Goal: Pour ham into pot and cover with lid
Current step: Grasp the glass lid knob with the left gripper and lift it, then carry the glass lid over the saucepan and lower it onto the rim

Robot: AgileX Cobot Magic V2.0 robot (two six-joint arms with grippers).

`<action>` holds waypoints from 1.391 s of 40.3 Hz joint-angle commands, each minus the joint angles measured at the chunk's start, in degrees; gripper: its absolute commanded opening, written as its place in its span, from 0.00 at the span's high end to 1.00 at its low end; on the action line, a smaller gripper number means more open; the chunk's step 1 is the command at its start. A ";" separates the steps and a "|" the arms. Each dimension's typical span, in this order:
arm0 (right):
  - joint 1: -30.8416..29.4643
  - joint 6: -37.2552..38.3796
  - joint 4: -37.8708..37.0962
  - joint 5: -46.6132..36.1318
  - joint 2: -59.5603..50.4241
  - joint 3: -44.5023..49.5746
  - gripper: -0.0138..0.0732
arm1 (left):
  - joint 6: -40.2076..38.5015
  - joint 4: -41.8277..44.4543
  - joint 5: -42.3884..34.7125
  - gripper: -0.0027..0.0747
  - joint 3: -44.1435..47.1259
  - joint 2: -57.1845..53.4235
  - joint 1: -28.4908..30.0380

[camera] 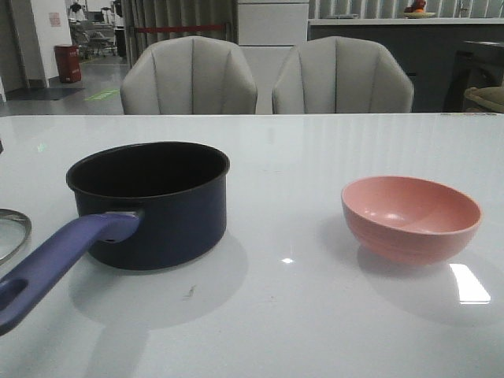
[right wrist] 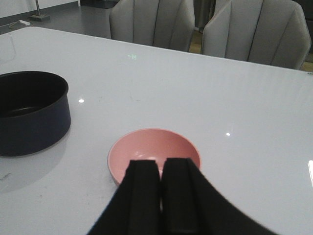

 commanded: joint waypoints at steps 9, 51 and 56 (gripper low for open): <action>-0.08 -0.02 0.21 -4.11 0.14 -1.55 0.66 | 0.27 -0.78 2.18 0.66 -4.97 -2.79 -0.51; -0.08 -0.02 0.21 -4.11 0.14 -1.55 0.66 | 9.22 -0.45 10.69 0.66 -24.14 -9.28 -21.24; -0.08 -0.02 0.21 -4.11 0.14 -1.55 0.66 | 9.59 -0.45 13.51 0.66 -26.56 -6.20 -24.33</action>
